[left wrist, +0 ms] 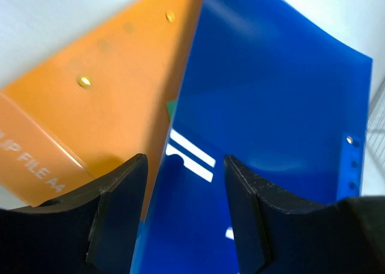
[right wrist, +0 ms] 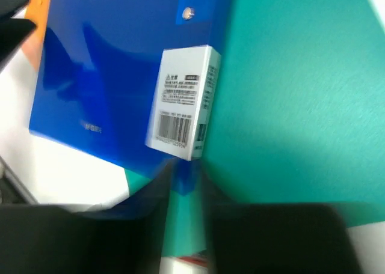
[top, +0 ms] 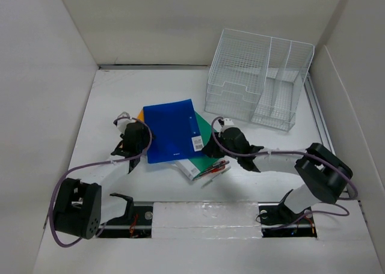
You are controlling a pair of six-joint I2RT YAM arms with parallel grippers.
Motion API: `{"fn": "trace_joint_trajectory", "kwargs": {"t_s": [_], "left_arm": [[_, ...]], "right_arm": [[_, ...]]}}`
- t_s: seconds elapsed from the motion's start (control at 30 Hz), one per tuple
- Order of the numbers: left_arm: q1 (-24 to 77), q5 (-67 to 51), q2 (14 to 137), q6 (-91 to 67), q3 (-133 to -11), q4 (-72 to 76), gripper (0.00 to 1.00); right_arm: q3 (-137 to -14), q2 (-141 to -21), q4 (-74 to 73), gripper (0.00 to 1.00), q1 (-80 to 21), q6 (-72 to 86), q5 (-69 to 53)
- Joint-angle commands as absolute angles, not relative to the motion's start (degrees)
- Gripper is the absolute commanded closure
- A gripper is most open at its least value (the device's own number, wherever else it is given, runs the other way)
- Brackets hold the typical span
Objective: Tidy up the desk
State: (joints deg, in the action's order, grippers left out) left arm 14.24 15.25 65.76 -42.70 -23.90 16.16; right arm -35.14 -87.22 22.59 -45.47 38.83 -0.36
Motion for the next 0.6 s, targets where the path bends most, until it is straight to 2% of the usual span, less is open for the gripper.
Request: {"fn": "trace_joint_trajectory", "kwargs": {"t_s": [0.0, 0.03, 0.1, 0.13, 0.2, 0.43, 0.47, 0.57], "left_arm": [[15.12, 11.87, 67.06, -41.31, -24.52, 15.64, 0.50], [15.12, 12.13, 67.15, -41.40, -24.09, 15.91, 0.50], [15.12, 12.92, 67.24, -41.40, -23.73, 16.52, 0.50], [15.12, 13.27, 67.67, -41.31, -23.82, 16.52, 0.50], [14.59, 14.67, 68.11, -41.31, -24.17, 16.26, 0.52], [13.27, 15.04, 70.30, -41.40, -24.43, 18.01, 0.65], [12.75, 14.16, 70.83, -41.31, -24.52, 18.71, 0.67], [12.74, 13.71, 72.59, -41.04, -25.14, 19.33, 0.84]], "right_arm": [[-35.15, -85.52, 20.66, 0.61, -46.05, 34.64, -5.18], [-35.33, -85.52, 21.09, 0.49, -45.36, 34.02, -5.01], [-38.13, -86.92, 21.62, 0.35, -42.73, 32.97, -5.18], [-39.36, -87.97, 22.06, 0.33, -41.67, 32.61, -6.14], [-44.63, -92.69, 21.45, 0.32, -38.69, 31.21, -7.90], [-56.67, -106.14, 20.13, 0.34, -35.07, 31.55, -11.58], [-57.30, -107.30, 20.21, 0.35, -35.07, 31.90, -12.30], [-58.01, -110.21, 21.88, 0.36, -35.77, 33.48, -13.36]]}}
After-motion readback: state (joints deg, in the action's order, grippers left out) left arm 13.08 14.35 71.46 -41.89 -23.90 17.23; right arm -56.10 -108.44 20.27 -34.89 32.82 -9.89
